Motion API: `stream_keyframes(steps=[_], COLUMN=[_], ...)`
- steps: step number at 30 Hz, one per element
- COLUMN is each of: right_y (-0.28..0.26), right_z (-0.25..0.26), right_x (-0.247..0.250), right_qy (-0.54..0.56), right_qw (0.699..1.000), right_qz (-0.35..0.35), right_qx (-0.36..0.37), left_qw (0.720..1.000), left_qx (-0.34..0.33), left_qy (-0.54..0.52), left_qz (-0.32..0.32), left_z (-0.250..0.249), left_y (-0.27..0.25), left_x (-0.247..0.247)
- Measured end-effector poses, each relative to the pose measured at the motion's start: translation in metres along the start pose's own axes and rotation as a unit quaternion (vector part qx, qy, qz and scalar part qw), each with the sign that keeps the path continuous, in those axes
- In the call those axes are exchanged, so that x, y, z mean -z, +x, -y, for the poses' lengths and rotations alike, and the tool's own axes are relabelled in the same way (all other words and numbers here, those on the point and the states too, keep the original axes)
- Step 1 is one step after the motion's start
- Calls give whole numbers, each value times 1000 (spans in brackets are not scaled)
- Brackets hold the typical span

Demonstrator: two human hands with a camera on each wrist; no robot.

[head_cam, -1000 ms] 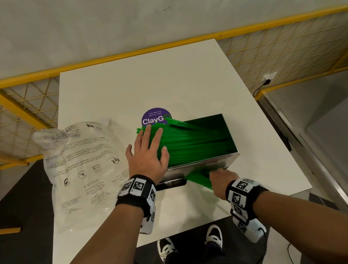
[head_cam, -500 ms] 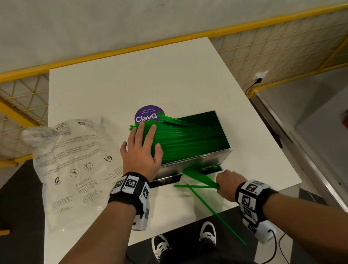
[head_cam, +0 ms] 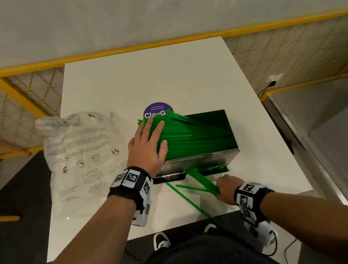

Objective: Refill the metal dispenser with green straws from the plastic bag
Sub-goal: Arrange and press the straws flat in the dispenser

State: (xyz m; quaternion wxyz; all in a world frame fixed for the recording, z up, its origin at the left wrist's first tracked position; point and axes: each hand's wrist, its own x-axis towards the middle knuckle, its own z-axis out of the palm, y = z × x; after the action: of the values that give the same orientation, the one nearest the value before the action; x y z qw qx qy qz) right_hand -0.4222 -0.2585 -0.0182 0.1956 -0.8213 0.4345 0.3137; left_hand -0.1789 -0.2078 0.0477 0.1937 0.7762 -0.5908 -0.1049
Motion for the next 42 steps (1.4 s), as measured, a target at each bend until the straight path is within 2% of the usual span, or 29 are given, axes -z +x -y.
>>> stream_keyframes(steps=[8,15,23,29,34,38,42], right_y=[-1,3,8,-11,-23,-23,-24], right_z=[-6,-1,5,-19,-36,-29,-24], right_x=[-9,-14,-5,-6,2,3,0], right_qy=[-32,51,90,148,136,162,175], right_qw=[999,998,996,985,990,985,984], right_qz=[-16,-47,15,82,47,44,-1], right_qx=[2,4,17,18,6,39,32], left_qw=[1000,1000,1000,1000,999,999,999], left_qx=[-4,-5,-10,-17,-19,-25,-25], left_qy=[3,-4,-11,-18,-22,-25,-25], left_qz=[10,3,-6,-17,-20,-27,-24], left_z=[1,2,2,4,4,5,6], left_y=[1,1,1,2,2,2,3], left_x=[2,0,-1,-4,-5,-7,-8])
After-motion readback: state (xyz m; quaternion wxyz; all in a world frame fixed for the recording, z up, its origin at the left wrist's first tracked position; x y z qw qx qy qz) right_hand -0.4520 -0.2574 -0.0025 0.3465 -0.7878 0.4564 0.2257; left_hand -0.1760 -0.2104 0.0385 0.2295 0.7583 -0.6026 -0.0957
